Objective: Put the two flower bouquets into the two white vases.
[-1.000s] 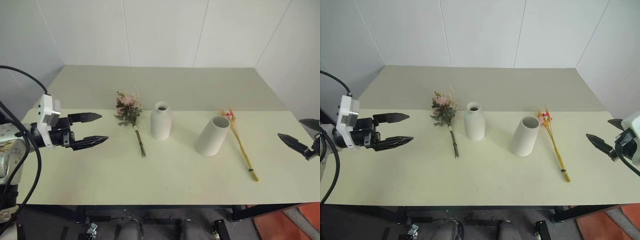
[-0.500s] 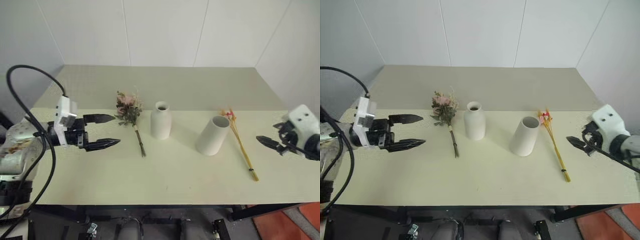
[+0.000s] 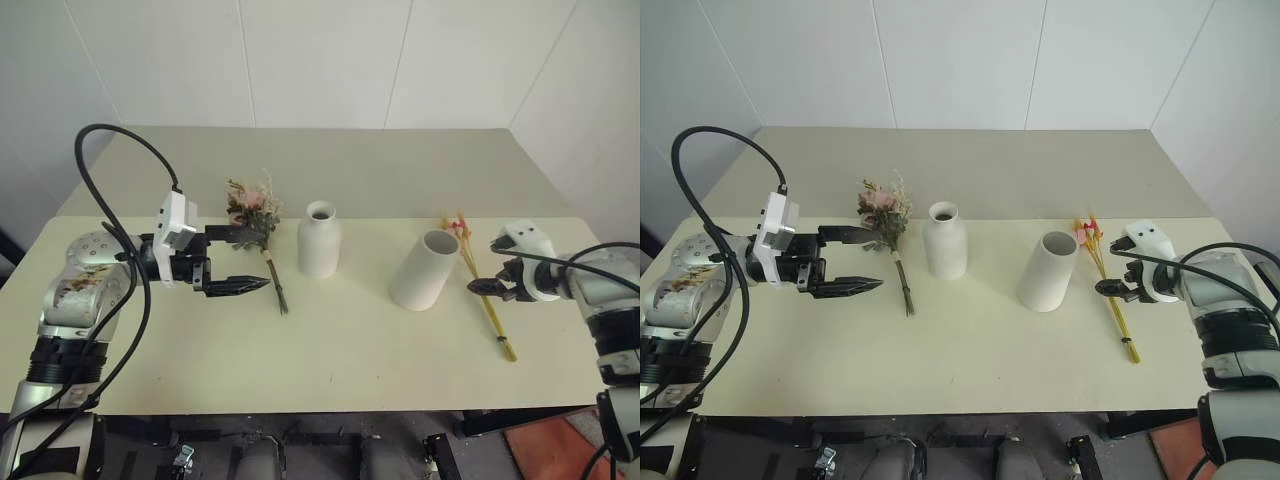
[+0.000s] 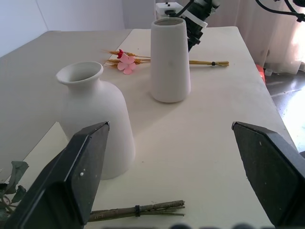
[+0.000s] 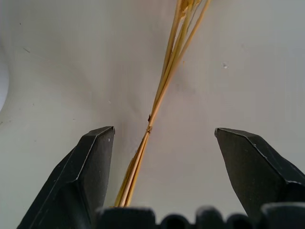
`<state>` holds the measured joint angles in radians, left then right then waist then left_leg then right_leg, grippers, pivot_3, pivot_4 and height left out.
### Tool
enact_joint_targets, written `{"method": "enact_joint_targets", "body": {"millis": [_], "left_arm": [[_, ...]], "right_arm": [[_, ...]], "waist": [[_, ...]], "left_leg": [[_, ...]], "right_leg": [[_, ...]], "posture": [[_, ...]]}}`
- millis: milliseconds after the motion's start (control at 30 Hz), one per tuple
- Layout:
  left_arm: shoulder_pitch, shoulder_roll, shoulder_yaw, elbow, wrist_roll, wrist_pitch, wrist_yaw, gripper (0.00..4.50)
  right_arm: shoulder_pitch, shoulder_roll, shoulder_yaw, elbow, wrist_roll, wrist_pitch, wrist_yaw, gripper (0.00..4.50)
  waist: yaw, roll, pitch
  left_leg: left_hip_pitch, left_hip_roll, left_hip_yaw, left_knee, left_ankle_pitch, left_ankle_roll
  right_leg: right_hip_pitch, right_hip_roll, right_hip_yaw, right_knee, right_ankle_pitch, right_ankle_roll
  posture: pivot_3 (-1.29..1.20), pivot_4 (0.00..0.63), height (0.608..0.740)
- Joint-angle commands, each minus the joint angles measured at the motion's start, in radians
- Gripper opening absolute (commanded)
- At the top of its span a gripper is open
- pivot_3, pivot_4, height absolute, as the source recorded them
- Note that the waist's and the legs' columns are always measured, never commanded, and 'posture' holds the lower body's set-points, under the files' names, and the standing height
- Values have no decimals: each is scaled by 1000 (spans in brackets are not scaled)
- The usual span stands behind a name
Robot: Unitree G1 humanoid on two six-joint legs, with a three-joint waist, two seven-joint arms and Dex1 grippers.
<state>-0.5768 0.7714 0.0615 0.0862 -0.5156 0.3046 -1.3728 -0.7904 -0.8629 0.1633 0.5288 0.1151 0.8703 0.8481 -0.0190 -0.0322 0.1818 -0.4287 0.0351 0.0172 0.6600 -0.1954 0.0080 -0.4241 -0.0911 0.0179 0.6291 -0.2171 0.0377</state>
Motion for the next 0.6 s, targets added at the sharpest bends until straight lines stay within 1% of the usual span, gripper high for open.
{"method": "enact_joint_targets", "body": {"millis": [33, 67, 100, 167, 233, 367, 400, 467, 567, 600], "left_arm": [[-15, 9, 13, 4, 1, -24, -16, 4500], [-15, 10, 13, 6, 3, -26, -18, 4500], [-12, 11, 16, 5, 3, -25, -20, 4500], [-9, 13, 20, 4, 1, -25, -21, 4500], [-1, 15, 24, -2, -1, -24, -22, 4500], [11, 20, 32, -8, -4, -22, -18, 4500], [13, 20, 33, -8, -4, -23, -17, 4500], [16, 23, 34, -9, -4, -24, -16, 4500], [26, 32, 46, -19, -10, -17, -13, 4500], [29, 35, 50, -22, -12, -15, -10, 4500]], "right_arm": [[-67, 8, 24, 93, -44, -49, 34, 3580], [-82, 15, 31, 124, -53, -55, 39, 3350], [-99, 23, 39, 160, -67, -63, 40, 3026], [-124, 35, 46, 213, -87, -79, 39, 2260], [-146, 45, 47, 257, -101, -95, 38, 1616], [-174, 60, 41, 306, -126, -104, 26, 149], [-177, 62, 40, 312, -132, -105, 20, 23], [-174, 65, 12, 307, -134, -108, -31, 23], [-125, 95, -200, 178, -106, -277, -387, 23], [-103, 101, -250, 122, -107, -310, -470, 23]], "waist": [[1, 0, 0], [2, 0, 0], [1, 0, 0], [1, 0, 0], [2, 0, 0], [1, 0, 0], [0, 0, 0], [0, 0, 0], [1, 0, 0], [1, 1, 0]], "left_leg": [[0, 0, 0, 0, 0, 0], [0, 0, 0, 0, 0, 0], [0, 0, 0, 0, 0, 0], [0, 0, 0, 0, 0, 0], [0, 0, 0, 1, 0, 0], [1, 0, 0, 1, 0, 0], [1, 0, 0, 1, 0, 0], [1, 0, 0, 1, 0, 0], [1, 0, 0, 1, 0, 0], [1, 0, 0, 1, 0, 0]], "right_leg": [[0, 0, 0, 0, 0, 0], [0, 0, 0, 0, 0, 0], [0, 0, 0, 0, 0, 0], [0, 0, 0, 0, 0, 0], [1, 0, 0, 0, 0, 0], [1, 0, 0, 0, 0, 0], [1, 0, 0, 1, 0, 0], [1, 0, 0, 1, 0, 0], [1, 0, 0, 1, 1, 0], [0, 0, 0, 2, 1, 0]], "posture": [[0, 150, 740], [0, 150, 740], [0, 150, 740], [0, 150, 740], [0, 150, 740], [0, 150, 740], [0, 150, 740], [0, 150, 740], [0, 150, 740], [0, 150, 740]]}}
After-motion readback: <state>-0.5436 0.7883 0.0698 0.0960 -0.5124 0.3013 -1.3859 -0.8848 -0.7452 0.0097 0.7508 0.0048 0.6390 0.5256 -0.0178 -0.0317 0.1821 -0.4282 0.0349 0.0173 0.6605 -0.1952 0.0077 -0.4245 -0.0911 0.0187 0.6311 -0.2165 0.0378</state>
